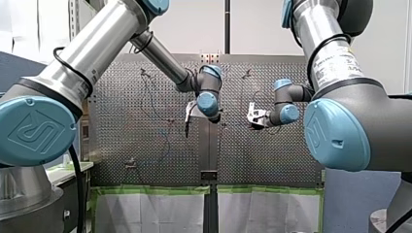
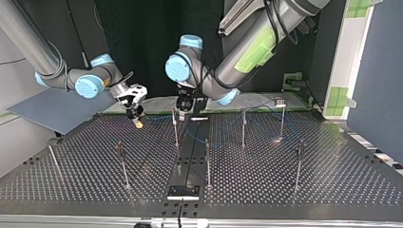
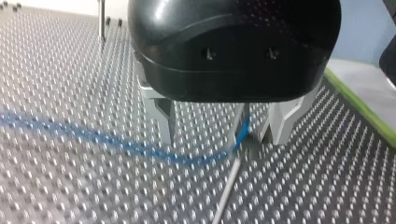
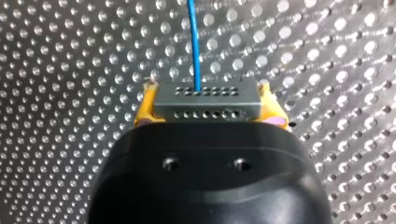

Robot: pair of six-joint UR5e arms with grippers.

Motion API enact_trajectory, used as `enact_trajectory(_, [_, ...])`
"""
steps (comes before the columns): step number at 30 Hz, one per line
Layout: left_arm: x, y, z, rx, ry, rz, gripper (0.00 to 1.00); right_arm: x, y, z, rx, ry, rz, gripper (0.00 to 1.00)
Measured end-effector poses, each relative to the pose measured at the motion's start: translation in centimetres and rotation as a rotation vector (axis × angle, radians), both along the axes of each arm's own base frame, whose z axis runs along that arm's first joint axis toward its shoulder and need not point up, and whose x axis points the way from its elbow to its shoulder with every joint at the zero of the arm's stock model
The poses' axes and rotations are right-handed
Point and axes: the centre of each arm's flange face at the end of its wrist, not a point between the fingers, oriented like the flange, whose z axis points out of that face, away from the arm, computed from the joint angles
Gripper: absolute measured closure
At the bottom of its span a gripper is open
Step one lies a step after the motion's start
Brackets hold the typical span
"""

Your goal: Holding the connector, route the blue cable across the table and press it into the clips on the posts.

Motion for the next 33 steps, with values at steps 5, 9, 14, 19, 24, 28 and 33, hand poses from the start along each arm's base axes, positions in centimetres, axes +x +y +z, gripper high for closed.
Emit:
enact_trajectory(5, [-3.3,-1.0,0.3,0.007,0.008,-0.037,0.0,-0.5,-0.3,0.0,0.0,0.001,-0.009,1.0])
enact_trajectory(9, [-5.5,-1.7,-0.5,0.031,0.021,-0.061,0.0,-1.0,-0.6,0.0,0.0,0.002,-0.016,1.0])
enact_trajectory(14, [-7.1,-3.3,-0.1,0.035,0.005,-0.07,0.0,-1.5,-0.8,0.0,-0.001,0.003,-0.025,1.0])
enact_trajectory(19, [-8.5,-5.5,0.3,0.037,-0.01,-0.072,0.0,-2.1,-1.2,0.0,0.001,0.003,-0.036,1.0])
enact_trajectory(24, [-9.7,-7.3,-0.5,0.062,0.005,-0.077,0.0,-2.5,-1.4,0.0,0.004,0.0,-0.035,1.0])
enact_trajectory(28, [-9.8,-8.2,-1.5,0.083,0.027,-0.08,0.0,-2.9,-1.5,0.0,0.004,-0.001,-0.037,1.0])
enact_trajectory(33, [-8.9,-8.7,-2.8,0.112,0.056,-0.074,0.0,-3.1,-1.6,0.0,0.004,-0.001,-0.035,1.0])
